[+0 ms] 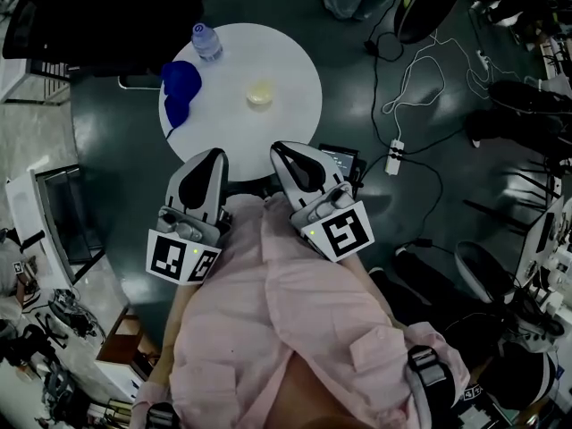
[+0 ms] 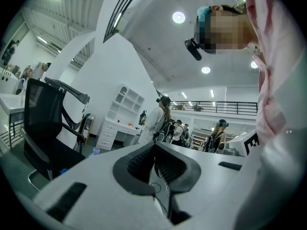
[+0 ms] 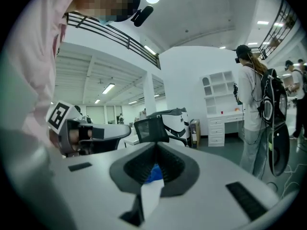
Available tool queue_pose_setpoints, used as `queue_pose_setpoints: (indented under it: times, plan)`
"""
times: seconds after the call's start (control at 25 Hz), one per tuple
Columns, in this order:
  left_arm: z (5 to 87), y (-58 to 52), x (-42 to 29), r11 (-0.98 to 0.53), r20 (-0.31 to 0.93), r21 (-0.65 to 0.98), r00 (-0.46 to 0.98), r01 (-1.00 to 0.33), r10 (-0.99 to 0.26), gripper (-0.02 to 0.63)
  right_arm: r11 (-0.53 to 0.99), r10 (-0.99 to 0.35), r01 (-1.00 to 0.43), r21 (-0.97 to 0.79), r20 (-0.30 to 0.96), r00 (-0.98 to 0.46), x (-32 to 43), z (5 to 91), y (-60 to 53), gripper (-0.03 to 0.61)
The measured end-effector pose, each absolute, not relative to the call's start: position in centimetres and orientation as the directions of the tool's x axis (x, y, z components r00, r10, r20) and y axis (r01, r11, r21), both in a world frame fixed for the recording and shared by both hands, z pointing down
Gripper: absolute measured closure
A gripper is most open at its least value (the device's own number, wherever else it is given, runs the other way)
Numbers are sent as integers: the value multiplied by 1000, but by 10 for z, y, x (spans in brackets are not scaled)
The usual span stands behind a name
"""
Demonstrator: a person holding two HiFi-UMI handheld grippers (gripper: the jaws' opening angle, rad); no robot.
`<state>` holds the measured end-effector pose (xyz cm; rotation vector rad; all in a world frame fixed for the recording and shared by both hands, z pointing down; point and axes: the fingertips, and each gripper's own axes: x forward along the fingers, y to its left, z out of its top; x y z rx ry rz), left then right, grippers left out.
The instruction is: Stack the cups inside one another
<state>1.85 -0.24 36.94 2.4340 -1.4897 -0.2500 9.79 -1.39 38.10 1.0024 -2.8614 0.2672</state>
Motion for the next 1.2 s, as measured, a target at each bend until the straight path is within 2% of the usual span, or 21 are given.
queue_pose_setpoints:
  times: [1.2]
  plan:
    - [371, -7, 12, -402, -7, 337, 425, -851, -905, 595, 776, -598, -619, -118, 172, -783, 97, 385, -24, 545]
